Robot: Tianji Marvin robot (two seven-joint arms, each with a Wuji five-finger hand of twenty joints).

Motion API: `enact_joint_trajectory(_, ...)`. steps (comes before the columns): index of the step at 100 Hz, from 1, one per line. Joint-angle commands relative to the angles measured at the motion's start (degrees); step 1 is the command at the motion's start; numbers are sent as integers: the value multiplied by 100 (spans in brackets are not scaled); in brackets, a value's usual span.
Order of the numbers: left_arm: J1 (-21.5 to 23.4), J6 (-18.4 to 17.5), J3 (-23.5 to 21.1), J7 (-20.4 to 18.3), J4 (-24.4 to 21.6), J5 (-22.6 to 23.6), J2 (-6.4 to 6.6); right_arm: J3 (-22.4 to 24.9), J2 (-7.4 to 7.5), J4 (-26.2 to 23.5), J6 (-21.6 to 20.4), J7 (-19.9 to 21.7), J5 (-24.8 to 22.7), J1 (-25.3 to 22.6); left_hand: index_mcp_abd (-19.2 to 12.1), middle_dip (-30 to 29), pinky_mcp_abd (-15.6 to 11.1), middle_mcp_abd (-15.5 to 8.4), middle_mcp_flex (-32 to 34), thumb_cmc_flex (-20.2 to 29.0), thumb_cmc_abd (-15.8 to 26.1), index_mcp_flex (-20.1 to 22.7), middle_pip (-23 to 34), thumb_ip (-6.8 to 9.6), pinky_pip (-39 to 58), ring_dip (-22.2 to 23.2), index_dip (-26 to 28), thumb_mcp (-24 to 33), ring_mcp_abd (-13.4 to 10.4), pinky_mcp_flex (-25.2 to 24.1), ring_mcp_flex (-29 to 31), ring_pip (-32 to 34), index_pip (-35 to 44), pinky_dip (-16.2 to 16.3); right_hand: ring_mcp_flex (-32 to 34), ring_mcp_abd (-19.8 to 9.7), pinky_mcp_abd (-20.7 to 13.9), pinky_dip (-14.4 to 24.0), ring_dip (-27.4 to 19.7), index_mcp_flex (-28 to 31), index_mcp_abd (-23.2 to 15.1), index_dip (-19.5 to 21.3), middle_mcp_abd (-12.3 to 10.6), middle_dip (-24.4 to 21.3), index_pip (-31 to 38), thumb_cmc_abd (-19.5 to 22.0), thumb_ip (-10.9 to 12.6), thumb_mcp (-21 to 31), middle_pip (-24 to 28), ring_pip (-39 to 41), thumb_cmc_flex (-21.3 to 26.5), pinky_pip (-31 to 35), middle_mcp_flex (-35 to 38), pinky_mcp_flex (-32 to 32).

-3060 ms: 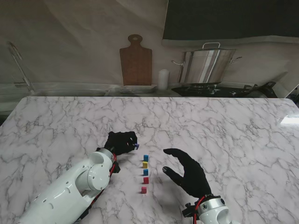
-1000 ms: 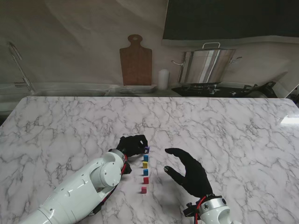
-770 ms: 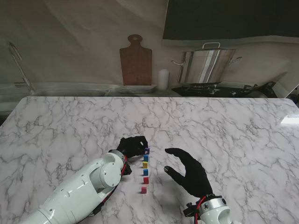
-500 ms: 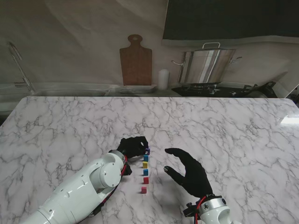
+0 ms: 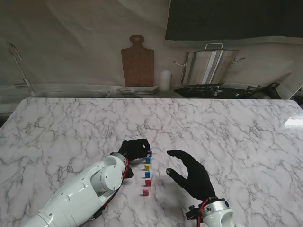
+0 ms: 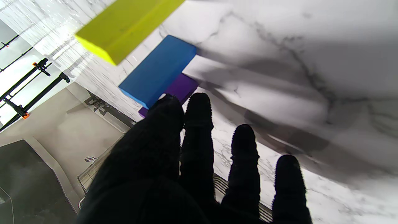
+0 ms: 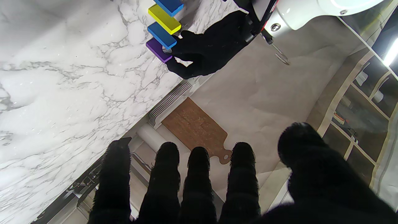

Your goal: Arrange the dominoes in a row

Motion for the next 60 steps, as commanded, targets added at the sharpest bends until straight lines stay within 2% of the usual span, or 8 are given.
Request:
enact_joint_trajectory(1, 33, 27, 4, -99, -5, 15, 12, -7, -7, -16, 8, 5, -1, -24, -33, -4, -53, -4, 185, 136, 234, 105, 44, 168, 158, -77, -19, -41, 129, -106, 40, -43, 98, 15, 116, -2, 12, 60, 58, 26, -62, -5, -42, 31, 50, -72, 51, 57, 98, 80, -91, 111, 10, -13)
enact_joint_trajectory(56, 117, 76, -85, -105, -99, 152, 62, -17, -5, -15, 9, 3, -12, -22, 37, -70, -39, -3, 85, -109, 112, 100, 196, 180, 160, -58, 22, -50, 183, -126, 4, -63, 79, 36, 122, -2, 15, 62, 59, 20, -55, -6, -40, 30, 47, -73, 51, 56, 95, 81, -86, 113, 7, -11)
enact_joint_trajectory(60, 120, 73, -91, -110, -106, 155, 66, -17, -5, -15, 8, 5, -11, -21, 60, -259, -38, 8, -19, -201, 65, 89, 438, 155, 147, -49, 20, 92, 187, -125, -2, -78, 25, 49, 119, 0, 15, 62, 59, 27, -53, -5, -38, 30, 50, -75, 52, 57, 96, 81, -83, 114, 10, -9)
